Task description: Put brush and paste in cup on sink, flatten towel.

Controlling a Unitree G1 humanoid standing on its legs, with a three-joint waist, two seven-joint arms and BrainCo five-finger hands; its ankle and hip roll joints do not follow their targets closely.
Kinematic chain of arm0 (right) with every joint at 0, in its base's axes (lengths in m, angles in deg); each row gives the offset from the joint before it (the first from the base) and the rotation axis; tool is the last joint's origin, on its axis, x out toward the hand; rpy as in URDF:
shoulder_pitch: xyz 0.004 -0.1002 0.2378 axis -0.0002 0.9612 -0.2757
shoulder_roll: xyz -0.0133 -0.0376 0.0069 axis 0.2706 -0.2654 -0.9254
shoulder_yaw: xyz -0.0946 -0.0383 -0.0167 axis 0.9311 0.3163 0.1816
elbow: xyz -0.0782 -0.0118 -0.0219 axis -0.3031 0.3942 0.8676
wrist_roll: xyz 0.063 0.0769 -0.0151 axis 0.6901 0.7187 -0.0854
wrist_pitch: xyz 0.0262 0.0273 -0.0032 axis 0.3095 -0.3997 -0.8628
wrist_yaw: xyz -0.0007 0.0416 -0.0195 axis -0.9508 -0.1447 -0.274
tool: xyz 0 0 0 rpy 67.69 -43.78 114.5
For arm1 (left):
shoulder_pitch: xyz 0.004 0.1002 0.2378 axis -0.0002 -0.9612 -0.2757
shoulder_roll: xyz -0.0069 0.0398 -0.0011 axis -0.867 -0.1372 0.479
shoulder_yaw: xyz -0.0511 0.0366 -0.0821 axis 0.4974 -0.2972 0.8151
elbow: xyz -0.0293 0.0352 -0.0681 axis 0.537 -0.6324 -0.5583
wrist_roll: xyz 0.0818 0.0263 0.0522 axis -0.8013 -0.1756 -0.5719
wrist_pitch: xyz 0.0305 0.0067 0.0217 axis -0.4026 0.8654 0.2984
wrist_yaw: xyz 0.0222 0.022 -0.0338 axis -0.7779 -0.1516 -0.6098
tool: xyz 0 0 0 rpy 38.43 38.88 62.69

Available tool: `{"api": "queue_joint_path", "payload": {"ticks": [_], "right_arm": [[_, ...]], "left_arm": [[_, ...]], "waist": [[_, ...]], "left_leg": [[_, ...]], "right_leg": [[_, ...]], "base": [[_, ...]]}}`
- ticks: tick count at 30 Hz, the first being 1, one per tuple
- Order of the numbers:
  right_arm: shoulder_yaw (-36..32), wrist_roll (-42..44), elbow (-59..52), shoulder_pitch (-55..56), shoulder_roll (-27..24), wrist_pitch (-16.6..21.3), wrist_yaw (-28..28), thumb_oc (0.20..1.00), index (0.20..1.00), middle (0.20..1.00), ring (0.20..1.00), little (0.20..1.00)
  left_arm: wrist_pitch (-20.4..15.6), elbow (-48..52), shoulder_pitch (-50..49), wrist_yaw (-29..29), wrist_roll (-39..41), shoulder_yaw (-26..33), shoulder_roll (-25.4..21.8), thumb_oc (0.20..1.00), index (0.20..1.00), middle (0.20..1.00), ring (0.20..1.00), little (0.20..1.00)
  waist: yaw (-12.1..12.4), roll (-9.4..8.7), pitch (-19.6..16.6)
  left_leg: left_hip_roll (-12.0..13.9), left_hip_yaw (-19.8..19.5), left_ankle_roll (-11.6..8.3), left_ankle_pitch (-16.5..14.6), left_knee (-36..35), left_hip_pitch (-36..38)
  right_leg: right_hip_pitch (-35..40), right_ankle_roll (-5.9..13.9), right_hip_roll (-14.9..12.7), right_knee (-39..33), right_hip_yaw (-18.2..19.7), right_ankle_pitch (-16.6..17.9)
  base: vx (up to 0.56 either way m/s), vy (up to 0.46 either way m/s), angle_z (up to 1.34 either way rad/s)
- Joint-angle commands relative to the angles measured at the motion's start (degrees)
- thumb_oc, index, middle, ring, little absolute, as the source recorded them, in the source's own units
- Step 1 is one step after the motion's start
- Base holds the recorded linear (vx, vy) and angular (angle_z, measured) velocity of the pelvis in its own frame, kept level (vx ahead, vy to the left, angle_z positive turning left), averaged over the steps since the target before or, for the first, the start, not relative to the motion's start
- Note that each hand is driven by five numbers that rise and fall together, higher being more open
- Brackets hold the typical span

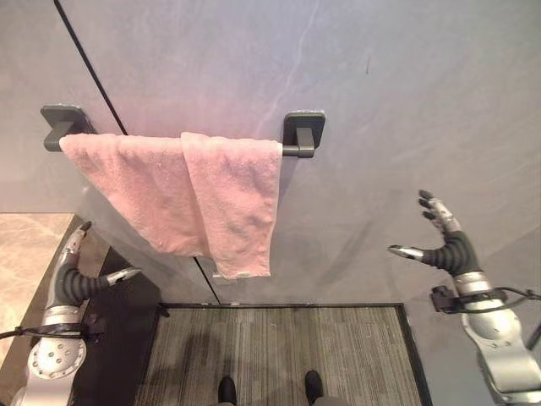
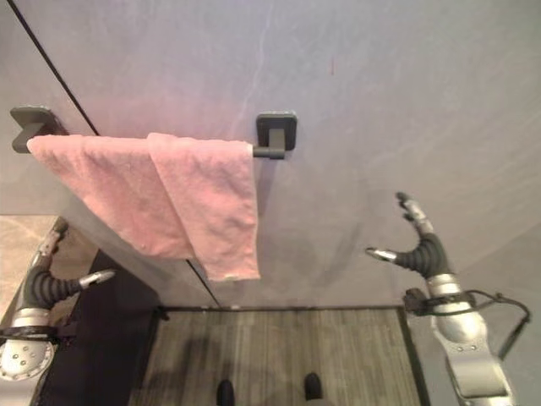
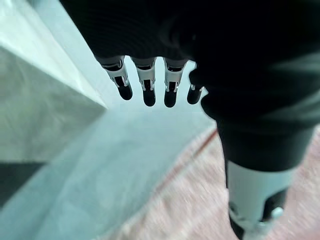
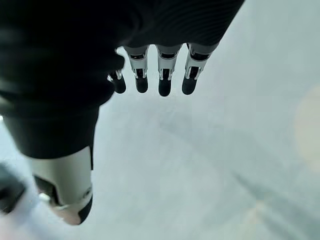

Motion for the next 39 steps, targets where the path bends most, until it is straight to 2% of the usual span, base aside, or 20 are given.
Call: {"api": "queue_joint_path", "payload": {"ticks": [1, 3, 4, 6, 8, 9, 12, 13, 16, 22, 24, 25, 27, 28, 29, 30, 34, 39], "right_arm": [[-3.27, -4.3, -4.76, -2.26, 1.2, 3.4, 4.17, 1.0, 1.0, 1.0, 1.0, 1.0], [-7.22, -3.87, -8.71, 0.55, 3.27, 5.12, 5.32, 1.0, 1.0, 1.0, 1.0, 1.0], [-8.84, -3.18, -11.12, 2.23, 4.56, 5.9, 4.95, 1.0, 1.0, 1.0, 1.0, 1.0], [-11.55, -4.64, -14.0, 3.98, 5.07, 7.63, 5.66, 1.0, 1.0, 1.0, 1.0, 1.0], [-13.8, -9.14, -17.65, 3.65, 3.29, 8.99, 6.8, 1.0, 1.0, 1.0, 1.0, 1.0], [-14.15, -9.93, -19.19, 0.98, 1.18, 9.91, 8.77, 1.0, 1.0, 1.0, 1.0, 1.0], [-13.12, -9.28, -20.09, -1.28, 0.75, 10.5, 9.38, 1.0, 1.0, 1.0, 1.0, 1.0], [-8.13, -9.47, -22.53, -6.84, -2.36, 11.4, 9.33, 1.0, 1.0, 1.0, 1.0, 1.0], [0.07, -8.11, -23.44, -14.32, -7.3, 11.82, 8.05, 1.0, 1.0, 1.0, 1.0, 1.0], [17.23, -9.12, -18.24, -30.65, -19.55, 9.65, 3.27, 1.0, 1.0, 1.0, 1.0, 1.0], [19.12, -8.58, -17.67, -32.53, -20.84, 9.64, 2.36, 1.0, 1.0, 1.0, 1.0, 1.0], [22.31, -8.86, -16.51, -36.15, -23.03, 9.28, 1.33, 1.0, 1.0, 1.0, 1.0, 1.0], [25.95, -9.36, -15.0, -40.26, -24.72, 8.93, 0.49, 1.0, 1.0, 1.0, 1.0, 1.0], [29.0, -8.73, -14.02, -43.41, -25.16, 8.86, -0.8, 1.0, 1.0, 1.0, 1.0, 1.0], [34.86, -8.56, -12.24, -50.06, -25.21, 8.1, -2.8, 1.0, 1.0, 1.0, 1.0, 1.0], [36.87, -8.38, -11.2, -52.88, -23.91, 7.48, -3.24, 1.0, 1.0, 1.0, 1.0, 1.0], [40.43, -10.69, -8.35, -59.06, -18.91, 5.6, -3.28, 1.0, 1.0, 1.0, 1.0, 1.0], [41.68, -12.78, -6.59, -61.64, -13.83, 4.06, -2.98, 1.0, 1.0, 1.0, 1.0, 1.0]], "left_arm": [[-2.72, 2.14, -0.04, -4.96, -4.62, 6.18, -3.29, 1.0, 1.0, 1.0, 1.0, 1.0], [-2.51, 3.18, -2.79, -7.43, -10.83, 10.19, -4.0, 1.0, 1.0, 1.0, 1.0, 1.0], [-3.07, 4.12, -4.52, -8.15, -12.0, 12.04, -3.22, 1.0, 1.0, 1.0, 1.0, 1.0], [-3.64, 5.61, -6.39, -10.1, -16.03, 15.41, -3.85, 1.0, 1.0, 1.0, 1.0, 1.0], [-4.97, 8.66, -7.61, -10.7, -20.47, 18.32, -6.37, 1.0, 1.0, 1.0, 1.0, 1.0], [-5.82, 11.32, -7.0, -11.62, -22.39, 19.83, -9.61, 1.0, 1.0, 1.0, 1.0, 1.0], [-6.66, 12.29, -6.56, -11.86, -22.76, 19.91, -11.36, 1.0, 1.0, 1.0, 1.0, 1.0], [-7.96, 15.4, -4.67, -11.7, -21.98, 19.44, -15.6, 1.0, 1.0, 1.0, 1.0, 1.0], [-10.87, 17.34, -0.85, -11.47, -18.53, 15.64, -19.62, 1.0, 1.0, 1.0, 1.0, 1.0], [-12.41, 14.47, 6.27, -7.38, -13.95, 6.88, -29.36, 1.0, 1.0, 1.0, 1.0, 1.0], [-12.52, 14.29, 6.47, -6.49, -13.85, 5.97, -30.41, 1.0, 1.0, 1.0, 1.0, 1.0], [-12.41, 13.33, 6.47, -5.44, -14.09, 4.96, -32.62, 1.0, 1.0, 1.0, 1.0, 1.0], [-12.2, 12.1, 6.5, -5.4, -14.7, 4.8, -33.77, 1.0, 1.0, 1.0, 1.0, 1.0], [-12.28, 11.1, 6.25, -4.94, -14.94, 4.57, -34.71, 1.0, 1.0, 1.0, 1.0, 1.0], [-12.04, 9.54, 6.31, -5.06, -15.26, 4.74, -35.5, 1.0, 1.0, 1.0, 1.0, 1.0], [-11.83, 9.02, 6.51, -5.13, -15.19, 4.64, -35.41, 1.0, 1.0, 1.0, 1.0, 1.0], [-11.21, 7.98, 8.53, -5.52, -14.95, 3.28, -34.62, 1.0, 1.0, 1.0, 1.0, 1.0], [-10.43, 6.84, 11.56, -6.65, -14.73, 1.18, -32.24, 1.0, 1.0, 1.0, 1.0, 1.0]], "waist": [[-0.63, -2.62, -2.18], [-1.11, -2.47, -2.12], [-1.18, -2.53, -2.38], [-1.23, -2.47, -2.52], [-1.03, -2.36, -2.65], [-0.89, -2.26, -2.81], [-0.77, -2.29, -2.94], [-0.09, -2.2, -3.43], [0.68, -2.51, -3.98], [1.65, -2.71, -3.76], [1.68, -2.71, -3.75], [2.13, -2.75, -3.73], [2.34, -2.73, -3.71], [2.85, -2.72, -3.56], [3.37, -2.69, -3.28], [3.63, -2.6, -2.97], [4.41, -2.67, -2.1], [4.7, -2.64, -1.52]], "left_leg": [[0.45, 2.87, -0.02, -1.33, 0.45, 0.77], [0.45, 2.95, 0.01, -0.79, 0.45, 0.58], [0.41, 2.91, -0.05, -1.47, 0.45, 0.82], [0.34, 2.78, -0.14, -1.53, 0.45, 0.79], [0.32, 2.61, -0.27, -1.5, 0.45, 0.73], [0.33, 2.53, -0.33, -1.2, 0.47, 0.84], [0.31, 2.44, -0.39, -1.49, 0.45, 0.93], [0.19, 2.26, -0.34, -1.55, 0.46, 1.14], [-0.02, 2.21, -0.22, -1.56, 0.45, 1.48], [-0.54, 2.07, -0.11, -1.5, 0.48, 2.28], [-0.6, 2.06, -0.12, -1.48, 0.48, 2.41], [-0.73, 2.0, -0.17, -1.48, 0.45, 2.53], [-0.83, 1.9, -0.28, -1.34, 0.45, 2.38], [-0.9, 1.87, -0.32, -1.16, 0.45, 2.04], [-1.0, 1.7, -0.33, -0.86, 0.45, 1.47], [-1.08, 1.64, -0.3, -0.74, 0.45, 1.24], [-1.31, 1.19, -0.2, -0.51, 0.45, 0.49], [-1.46, 1.01, -0.07, -0.33, 0.45, -0.3]], "right_leg": [[-0.54, 4.97, -6.9, -0.08, 0.23, 1.12], [-0.86, 4.91, -6.91, -0.05, 0.55, 1.58], [-0.58, 4.97, -7.01, -0.05, 0.58, 0.93], [-0.56, 5.02, -7.12, -0.02, 0.52, 0.83], [-0.48, 5.17, -7.15, -0.01, 0.4, 0.76], [-0.37, 5.27, -7.17, 0.11, 0.28, 1.1], [-0.19, 5.34, -7.24, 0.02, 0.28, 0.93], [0.04, 5.44, -7.34, 0.04, 0.15, 1.04], [0.41, 5.44, -7.51, 0.06, 0.09, 1.18], [1.42, 5.12, -7.82, 0.32, 0.03, 1.05], [1.58, 5.09, -7.92, 0.32, -0.04, 1.08], [1.83, 5.1, -8.02, 0.23, -0.17, 1.16], [1.8, 5.16, -8.17, 0.15, -0.56, 1.32], [1.59, 5.18, -8.23, 0.06, -0.82, 1.53], [1.3, 5.14, -8.3, 0.01, -1.07, 1.69], [1.16, 5.11, -8.32, -0.01, -1.24, 1.73], [0.78, 5.0, -8.47, 0.0, -1.49, 1.86], [0.08, 4.81, -8.56, 0.02, -1.37, 2.1]], "base": [[0.0, 0.0, 0.0], [0.0, 0.0, 0.0], [0.0, 0.0, 0.0], [0.02, 0.007, 0.0], [-0.02, 0.0, 0.0], [0.0, 0.0, 0.0], [0.0, 0.0, 0.0], [0.0, 0.0, 0.0], [0.0, 0.0, 0.0], [-0.01, 0.003, 0.02], [0.0, 0.007, 0.03], [0.0, 0.0, 0.0], [-0.01, 0.005, 0.04], [-0.03, 0.012, 0.1], [-0.03, 0.015, 0.13], [0.0, 0.0, 0.0], [-0.02, 0.005, 0.14], [0.0, 0.005, 0.07]]}}
